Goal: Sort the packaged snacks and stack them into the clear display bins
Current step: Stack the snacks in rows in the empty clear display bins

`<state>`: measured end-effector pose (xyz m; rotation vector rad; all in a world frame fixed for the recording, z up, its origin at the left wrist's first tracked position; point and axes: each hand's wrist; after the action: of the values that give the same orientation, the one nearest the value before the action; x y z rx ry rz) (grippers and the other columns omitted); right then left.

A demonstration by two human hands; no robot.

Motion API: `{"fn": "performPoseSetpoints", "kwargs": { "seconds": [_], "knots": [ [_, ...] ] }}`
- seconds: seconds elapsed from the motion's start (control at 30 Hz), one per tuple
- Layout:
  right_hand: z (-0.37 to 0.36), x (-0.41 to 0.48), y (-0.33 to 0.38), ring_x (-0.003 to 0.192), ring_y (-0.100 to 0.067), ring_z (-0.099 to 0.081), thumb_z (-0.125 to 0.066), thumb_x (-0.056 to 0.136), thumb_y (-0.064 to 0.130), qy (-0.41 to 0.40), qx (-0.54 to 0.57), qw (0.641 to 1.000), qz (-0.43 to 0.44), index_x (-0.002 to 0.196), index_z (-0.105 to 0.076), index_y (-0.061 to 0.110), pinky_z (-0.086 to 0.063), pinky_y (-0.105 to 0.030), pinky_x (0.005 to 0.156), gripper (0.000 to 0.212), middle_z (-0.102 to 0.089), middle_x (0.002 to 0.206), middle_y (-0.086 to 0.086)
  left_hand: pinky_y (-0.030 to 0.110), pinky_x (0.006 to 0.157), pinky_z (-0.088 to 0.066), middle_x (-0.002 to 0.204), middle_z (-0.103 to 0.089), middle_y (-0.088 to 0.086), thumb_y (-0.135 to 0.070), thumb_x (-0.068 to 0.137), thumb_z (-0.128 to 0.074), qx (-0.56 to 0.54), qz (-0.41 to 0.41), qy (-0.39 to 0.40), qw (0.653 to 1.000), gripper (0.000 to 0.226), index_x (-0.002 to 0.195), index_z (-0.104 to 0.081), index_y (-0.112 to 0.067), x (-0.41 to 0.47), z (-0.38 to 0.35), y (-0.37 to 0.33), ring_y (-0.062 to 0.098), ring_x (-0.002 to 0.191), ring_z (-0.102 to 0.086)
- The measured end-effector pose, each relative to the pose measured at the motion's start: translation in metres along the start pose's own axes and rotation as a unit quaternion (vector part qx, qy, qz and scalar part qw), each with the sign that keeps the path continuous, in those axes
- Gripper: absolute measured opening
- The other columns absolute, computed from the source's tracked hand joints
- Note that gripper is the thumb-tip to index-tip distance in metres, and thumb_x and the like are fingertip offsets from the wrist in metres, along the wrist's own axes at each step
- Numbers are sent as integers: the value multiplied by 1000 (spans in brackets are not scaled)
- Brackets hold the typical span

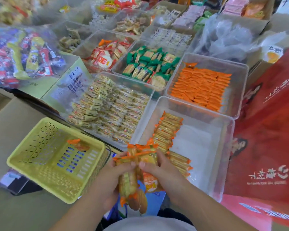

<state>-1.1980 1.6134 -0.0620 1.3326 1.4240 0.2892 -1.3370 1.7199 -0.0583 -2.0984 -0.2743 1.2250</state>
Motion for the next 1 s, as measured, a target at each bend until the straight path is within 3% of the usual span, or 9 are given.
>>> {"fn": "performPoseSetpoints", "kwargs": {
  "seconds": [0.1,0.23,0.37,0.53,0.63,0.7,0.77,0.83,1.0],
  "knots": [
    [13,-1,3,108,-22,-72,-84,72,33,5,0,1000,-10,123,-62,33,-60,-35,83,56,-75,117,1,52,80,-58,117,-72,29,-11,67,-80,-18,26,19,999,54,120,-73,-6,7,1,2,37,90,-73],
    [26,0,6,111,-24,-71,-85,74,31,29,3,999,-22,114,-66,43,-59,-34,83,46,-74,120,0,47,69,-63,113,-74,25,-15,67,-79,-70,72,66,993,40,106,-80,-5,16,0,7,35,89,-77],
    [32,4,6,114,-20,-69,-87,75,21,35,-58,998,-1,121,-62,37,-58,-32,86,55,-72,123,1,55,79,-61,127,-67,30,-17,47,-101,-112,84,112,984,81,122,-73,-5,30,2,11,44,104,-72],
    [38,9,17,111,-14,-70,-88,73,11,39,-118,992,23,129,-58,26,-56,-26,84,66,-73,119,5,58,89,-58,139,-58,32,-16,55,-98,-99,68,128,984,99,143,-54,-6,50,6,11,48,118,-64],
    [53,20,23,94,-15,-73,-89,67,23,-11,-93,995,25,120,-62,31,-58,-30,68,60,-75,109,0,49,77,-62,131,-64,30,-9,62,-84,-114,62,105,986,86,143,-53,-3,60,10,11,40,105,-71],
    [76,35,23,82,-15,-74,-89,62,30,-124,-93,987,39,112,-63,33,-56,-31,58,57,-75,103,-1,43,71,-63,121,-71,25,-13,60,-80,-128,62,94,985,84,140,-57,-5,66,13,11,33,94,-75],
    [104,53,18,80,-17,-72,-91,61,32,-289,-146,946,33,110,-59,33,-56,-36,60,58,-74,101,-4,42,72,-64,117,-73,22,-18,55,-81,-141,60,91,984,86,137,-60,-5,71,16,10,31,90,-76],
    [132,73,8,92,-24,-70,-92,66,32,-405,-225,886,22,112,-54,30,-59,-43,76,59,-70,104,-2,44,74,-63,117,-73,22,-19,53,-83,-151,59,92,982,85,134,-62,-4,74,18,9,33,90,-75],
    [161,115,-14,118,-38,-51,-82,69,58,-405,-507,759,-52,129,-46,29,-48,-49,93,76,-56,126,-6,44,74,-63,122,-72,22,-13,58,-85,-160,68,90,981,88,140,-56,-7,76,21,7,32,99,-75]
  ]
}}
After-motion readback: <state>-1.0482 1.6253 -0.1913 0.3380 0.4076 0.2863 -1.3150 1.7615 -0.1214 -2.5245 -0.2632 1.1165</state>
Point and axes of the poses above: each hand's wrist, its own x-axis towards the middle knuckle, its own z-axis out of the back of the hand, y = z × x
